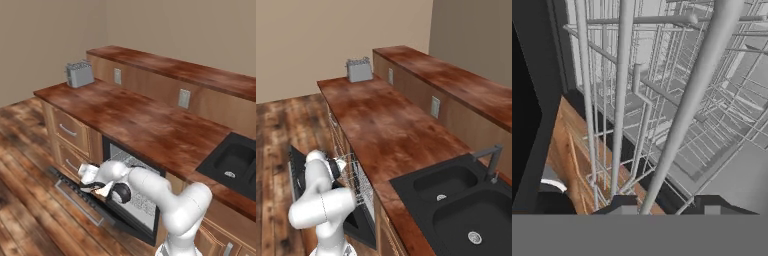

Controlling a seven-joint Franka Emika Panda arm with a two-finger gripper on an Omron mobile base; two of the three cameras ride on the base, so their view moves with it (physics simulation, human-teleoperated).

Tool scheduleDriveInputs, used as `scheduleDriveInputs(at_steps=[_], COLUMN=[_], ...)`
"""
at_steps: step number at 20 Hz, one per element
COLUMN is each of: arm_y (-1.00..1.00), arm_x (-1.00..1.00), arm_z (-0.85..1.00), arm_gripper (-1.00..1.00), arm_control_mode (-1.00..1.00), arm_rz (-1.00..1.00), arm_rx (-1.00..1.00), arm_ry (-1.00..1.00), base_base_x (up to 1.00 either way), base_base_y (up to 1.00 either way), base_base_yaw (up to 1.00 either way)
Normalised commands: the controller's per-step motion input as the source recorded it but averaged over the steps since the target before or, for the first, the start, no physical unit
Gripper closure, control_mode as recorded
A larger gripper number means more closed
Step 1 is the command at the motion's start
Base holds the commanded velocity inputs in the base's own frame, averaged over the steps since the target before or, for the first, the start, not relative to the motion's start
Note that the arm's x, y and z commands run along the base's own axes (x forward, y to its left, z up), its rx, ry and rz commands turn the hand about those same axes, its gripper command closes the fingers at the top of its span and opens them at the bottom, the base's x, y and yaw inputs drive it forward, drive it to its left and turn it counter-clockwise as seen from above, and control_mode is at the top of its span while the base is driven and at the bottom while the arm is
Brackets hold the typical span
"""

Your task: Open the dishwasher door and pull out the top rack.

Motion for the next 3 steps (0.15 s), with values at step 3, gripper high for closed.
scheduleDriveInputs(at_steps=[3], arm_y=[0.03], arm_x=[-0.40], arm_z=[0.01], arm_gripper=[1.00], arm_control_mode=[-1.00], arm_rz=[0.16], arm_rx=[0.27], arm_ry=[0.10], base_base_x=[0.00], base_base_y=[0.00], base_base_yaw=[0.00])
